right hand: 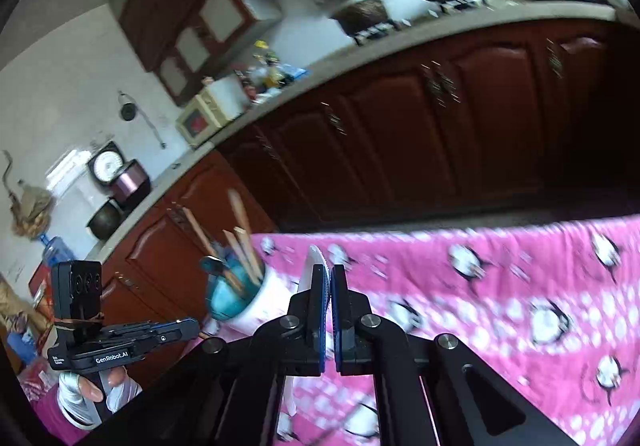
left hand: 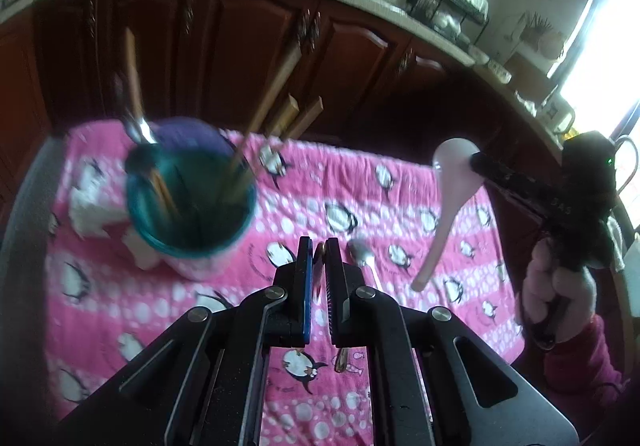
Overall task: Organize utensils
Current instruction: 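Lift the fork and ceramic spoon and carry both above the cup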
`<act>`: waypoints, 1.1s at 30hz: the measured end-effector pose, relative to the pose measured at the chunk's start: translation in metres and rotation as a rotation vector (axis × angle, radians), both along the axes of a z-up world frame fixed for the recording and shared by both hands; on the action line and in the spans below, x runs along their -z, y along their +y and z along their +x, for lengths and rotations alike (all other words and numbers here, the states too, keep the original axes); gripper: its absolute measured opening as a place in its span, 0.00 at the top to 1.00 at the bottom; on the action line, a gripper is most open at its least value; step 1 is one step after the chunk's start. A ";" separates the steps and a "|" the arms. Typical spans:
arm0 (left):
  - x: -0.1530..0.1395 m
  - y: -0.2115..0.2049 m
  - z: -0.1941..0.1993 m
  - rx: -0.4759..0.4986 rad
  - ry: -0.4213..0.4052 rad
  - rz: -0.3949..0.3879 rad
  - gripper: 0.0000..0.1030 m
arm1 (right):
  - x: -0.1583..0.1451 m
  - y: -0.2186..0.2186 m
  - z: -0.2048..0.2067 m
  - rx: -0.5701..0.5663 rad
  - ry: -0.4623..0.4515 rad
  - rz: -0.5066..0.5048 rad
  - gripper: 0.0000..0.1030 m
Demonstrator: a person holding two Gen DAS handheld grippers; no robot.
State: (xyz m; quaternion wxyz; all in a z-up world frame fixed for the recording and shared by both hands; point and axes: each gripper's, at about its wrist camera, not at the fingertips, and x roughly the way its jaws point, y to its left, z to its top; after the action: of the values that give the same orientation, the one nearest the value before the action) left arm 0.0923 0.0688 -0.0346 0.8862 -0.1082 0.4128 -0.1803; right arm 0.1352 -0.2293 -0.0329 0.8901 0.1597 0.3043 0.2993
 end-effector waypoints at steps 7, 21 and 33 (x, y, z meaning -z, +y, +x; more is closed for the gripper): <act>-0.065 0.044 -0.002 -0.066 -0.113 0.021 0.96 | -0.037 0.068 0.006 -0.072 -0.092 -0.012 0.98; -0.049 0.082 0.041 -0.213 -0.164 0.144 0.96 | -0.021 0.168 0.041 -0.085 -0.107 -0.125 0.98; -0.006 0.072 0.055 -0.223 -0.134 0.204 0.95 | 0.004 0.204 0.055 -0.067 -0.139 -0.219 0.98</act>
State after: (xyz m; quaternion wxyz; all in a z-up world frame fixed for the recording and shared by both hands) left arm 0.1475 0.1410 -0.0285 0.9326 -0.0504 0.3546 -0.0449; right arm 0.1906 -0.0253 -0.0365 0.9107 0.0301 0.2782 0.3038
